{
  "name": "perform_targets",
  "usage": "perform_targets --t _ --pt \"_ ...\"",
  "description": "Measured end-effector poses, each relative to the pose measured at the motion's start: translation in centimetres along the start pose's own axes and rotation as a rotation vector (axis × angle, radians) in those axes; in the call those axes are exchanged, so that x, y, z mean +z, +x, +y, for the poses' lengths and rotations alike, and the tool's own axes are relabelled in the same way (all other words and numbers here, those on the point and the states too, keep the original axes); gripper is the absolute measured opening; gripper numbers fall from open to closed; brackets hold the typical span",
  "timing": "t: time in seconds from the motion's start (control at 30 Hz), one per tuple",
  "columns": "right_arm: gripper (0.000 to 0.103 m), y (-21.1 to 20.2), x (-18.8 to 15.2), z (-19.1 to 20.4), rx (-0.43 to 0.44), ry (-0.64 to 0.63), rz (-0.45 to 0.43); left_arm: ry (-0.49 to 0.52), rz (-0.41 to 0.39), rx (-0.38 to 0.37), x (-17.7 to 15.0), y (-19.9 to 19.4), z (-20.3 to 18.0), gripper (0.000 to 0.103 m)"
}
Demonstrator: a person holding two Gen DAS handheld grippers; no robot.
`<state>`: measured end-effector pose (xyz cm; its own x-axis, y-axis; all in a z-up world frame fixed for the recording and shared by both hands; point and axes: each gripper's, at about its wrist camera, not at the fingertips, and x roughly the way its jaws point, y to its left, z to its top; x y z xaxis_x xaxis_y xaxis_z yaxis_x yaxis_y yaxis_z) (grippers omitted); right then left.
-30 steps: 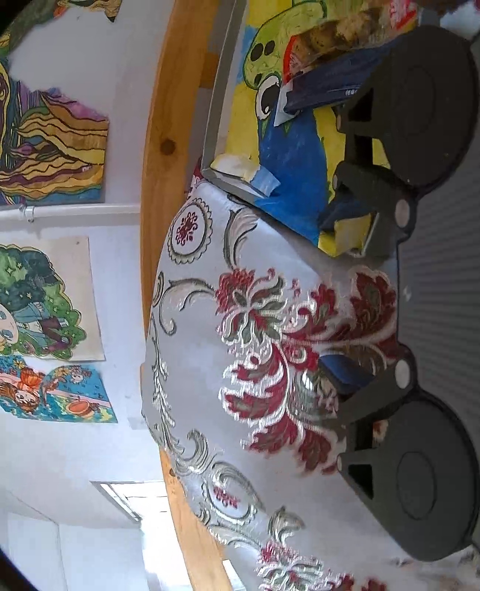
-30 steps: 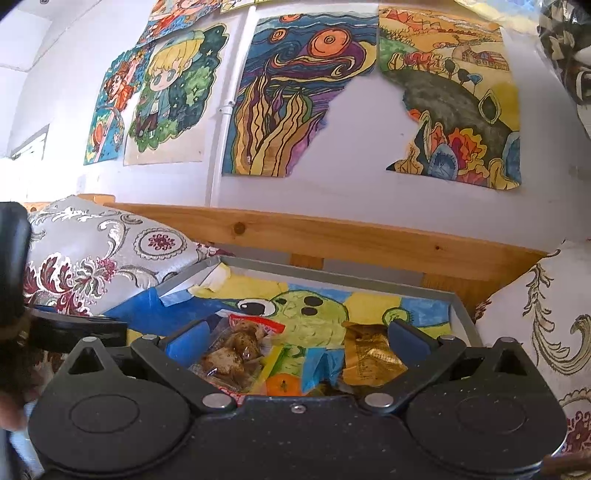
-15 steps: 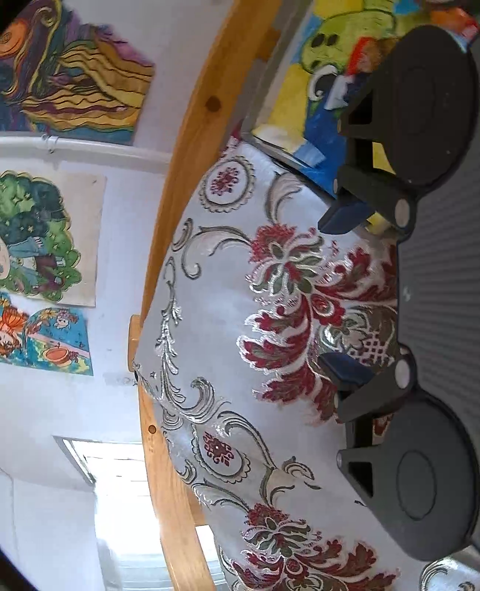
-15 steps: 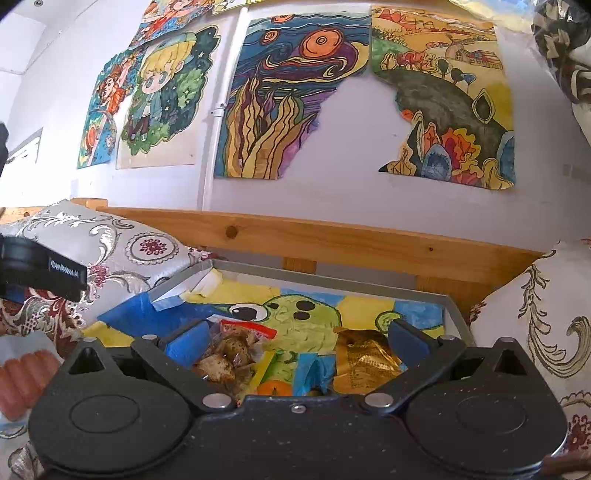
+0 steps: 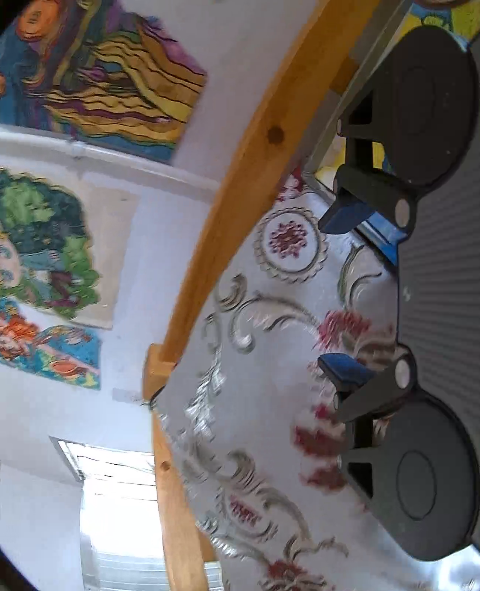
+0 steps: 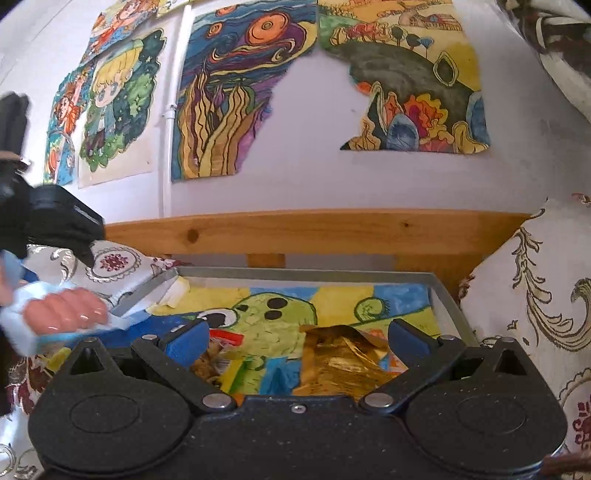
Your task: Organize snacks
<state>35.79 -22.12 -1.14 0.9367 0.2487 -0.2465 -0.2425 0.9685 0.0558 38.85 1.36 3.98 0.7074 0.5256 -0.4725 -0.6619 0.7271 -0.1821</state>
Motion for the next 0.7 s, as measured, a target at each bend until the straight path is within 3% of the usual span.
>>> perform_targets --t 0.17,0.3,0.57,0.7 --pt "0.102 0.0 0.2 -0.3 -0.024 -0.012 0.001 0.007 0.04 0.029 -1.8 2.3 -0.6 0.078" --pt "0.102 -0.5 0.7 -0.1 -0.033 -0.026 0.002 0.002 -0.015 0.01 -2.3 1.5 0.0 0.1" --pt "0.102 -4.2 1.9 0.5 -0.081 -0.042 0.01 0.035 -0.043 -0.012 -2.1 -2.0 2.2 0.102" --pt "0.102 -7.0 1.9 0.7 -0.111 -0.02 0.026 0.101 -0.059 -0.05 -2.8 -4.9 4.2 0.102"
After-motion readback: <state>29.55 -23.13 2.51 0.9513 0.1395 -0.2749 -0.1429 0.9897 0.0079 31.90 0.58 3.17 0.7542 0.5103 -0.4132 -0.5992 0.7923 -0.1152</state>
